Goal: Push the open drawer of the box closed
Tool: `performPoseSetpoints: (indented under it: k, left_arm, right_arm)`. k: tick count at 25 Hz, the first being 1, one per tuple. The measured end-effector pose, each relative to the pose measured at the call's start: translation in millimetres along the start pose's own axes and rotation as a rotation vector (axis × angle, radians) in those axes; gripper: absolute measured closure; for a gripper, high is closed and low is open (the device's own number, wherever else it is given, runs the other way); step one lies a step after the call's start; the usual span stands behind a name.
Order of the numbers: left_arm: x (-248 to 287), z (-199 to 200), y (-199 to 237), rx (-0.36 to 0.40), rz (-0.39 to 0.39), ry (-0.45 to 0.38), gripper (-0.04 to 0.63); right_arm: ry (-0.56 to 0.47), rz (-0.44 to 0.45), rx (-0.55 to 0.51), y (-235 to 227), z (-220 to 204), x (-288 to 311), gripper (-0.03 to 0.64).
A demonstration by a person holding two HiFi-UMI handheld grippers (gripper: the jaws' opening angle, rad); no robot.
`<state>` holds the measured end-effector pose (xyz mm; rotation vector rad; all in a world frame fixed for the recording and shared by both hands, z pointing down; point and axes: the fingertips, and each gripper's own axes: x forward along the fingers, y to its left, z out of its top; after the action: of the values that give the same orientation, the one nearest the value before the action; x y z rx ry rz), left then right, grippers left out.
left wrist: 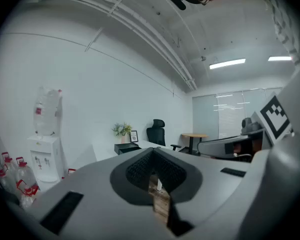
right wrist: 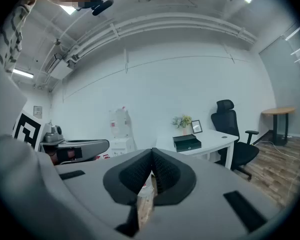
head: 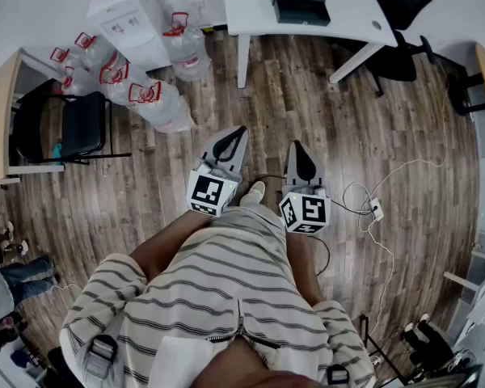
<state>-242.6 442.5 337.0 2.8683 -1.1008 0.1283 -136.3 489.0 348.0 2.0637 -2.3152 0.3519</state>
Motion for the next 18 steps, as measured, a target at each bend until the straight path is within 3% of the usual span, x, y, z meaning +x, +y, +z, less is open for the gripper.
performPoseSetpoints:
  k: [18]
  left_arm:
    - [45,1,-33,0.009,0.065,-0.018,0.598]
  right_arm:
    - [-0.053,0.085,0.013,-56,12,6,0.618]
